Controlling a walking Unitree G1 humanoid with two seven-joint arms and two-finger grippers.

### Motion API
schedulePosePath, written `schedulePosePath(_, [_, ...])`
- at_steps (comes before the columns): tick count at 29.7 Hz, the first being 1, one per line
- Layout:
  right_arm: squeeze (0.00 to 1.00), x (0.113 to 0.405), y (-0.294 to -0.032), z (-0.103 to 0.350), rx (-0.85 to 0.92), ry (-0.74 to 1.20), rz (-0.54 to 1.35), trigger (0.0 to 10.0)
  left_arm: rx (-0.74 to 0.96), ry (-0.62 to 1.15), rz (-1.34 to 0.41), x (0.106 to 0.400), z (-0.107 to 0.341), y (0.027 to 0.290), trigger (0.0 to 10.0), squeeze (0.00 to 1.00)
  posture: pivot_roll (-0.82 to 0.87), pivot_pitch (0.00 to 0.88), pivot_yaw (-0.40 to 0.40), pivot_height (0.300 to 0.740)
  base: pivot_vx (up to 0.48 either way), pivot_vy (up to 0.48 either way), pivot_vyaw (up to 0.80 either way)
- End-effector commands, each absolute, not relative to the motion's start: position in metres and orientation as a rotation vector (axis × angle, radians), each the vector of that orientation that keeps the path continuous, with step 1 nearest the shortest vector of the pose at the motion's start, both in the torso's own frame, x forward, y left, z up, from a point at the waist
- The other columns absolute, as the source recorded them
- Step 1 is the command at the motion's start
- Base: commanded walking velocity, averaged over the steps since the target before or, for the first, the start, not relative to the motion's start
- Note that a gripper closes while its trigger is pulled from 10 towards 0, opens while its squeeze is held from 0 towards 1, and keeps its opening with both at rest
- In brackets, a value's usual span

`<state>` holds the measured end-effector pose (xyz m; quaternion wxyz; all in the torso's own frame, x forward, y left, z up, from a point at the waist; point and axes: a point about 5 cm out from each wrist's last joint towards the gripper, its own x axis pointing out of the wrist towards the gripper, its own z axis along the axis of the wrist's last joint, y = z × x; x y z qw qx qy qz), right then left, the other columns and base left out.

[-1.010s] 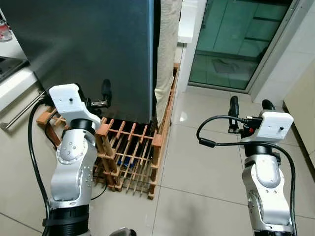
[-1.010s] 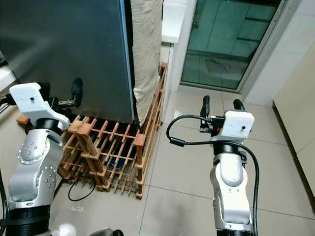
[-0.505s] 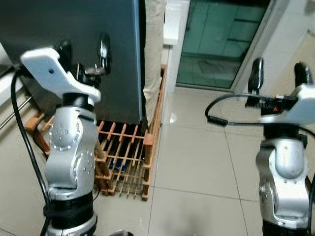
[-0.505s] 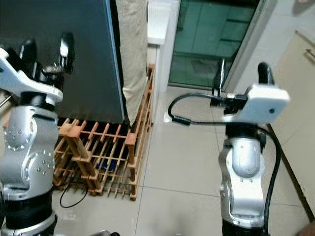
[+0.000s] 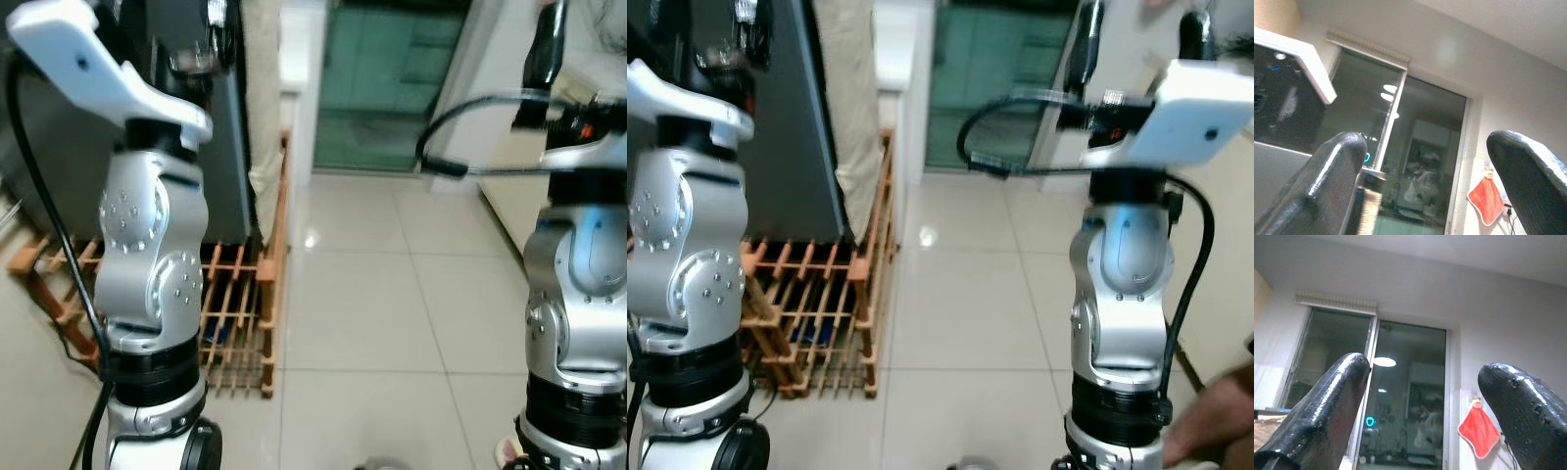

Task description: Restocking fridge

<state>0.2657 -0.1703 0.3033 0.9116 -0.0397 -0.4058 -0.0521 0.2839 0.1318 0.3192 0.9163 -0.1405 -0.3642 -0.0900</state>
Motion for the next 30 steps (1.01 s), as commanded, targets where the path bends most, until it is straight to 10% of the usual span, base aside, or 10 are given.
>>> schedulePosePath(1, [0.00,0.272,-0.172,0.293,-0.088,-0.774,-0.114,10.0,-0.275,-0.724,-0.223,0.287,0.317,0.124,10.0,0.00,-0.11,0.000,-0.020,0.740,0.480,0.000,0.00])
schedulePosePath(12, [0.00,0.278,-0.170,0.280,-0.075,-0.714,-0.082,10.0,-0.273,-0.672,-0.202,0.292,0.307,0.123,10.0,0.00,-0.10,0.000,-0.022,0.740,0.480,0.000,0.00])
schedulePosePath(30, [0.00,0.286,-0.169,0.253,-0.043,-0.570,-0.027,10.0,-0.242,-0.436,-0.112,0.301,0.268,0.140,10.0,0.00,-0.10,0.000,-0.021,0.740,0.000,0.000,0.00])
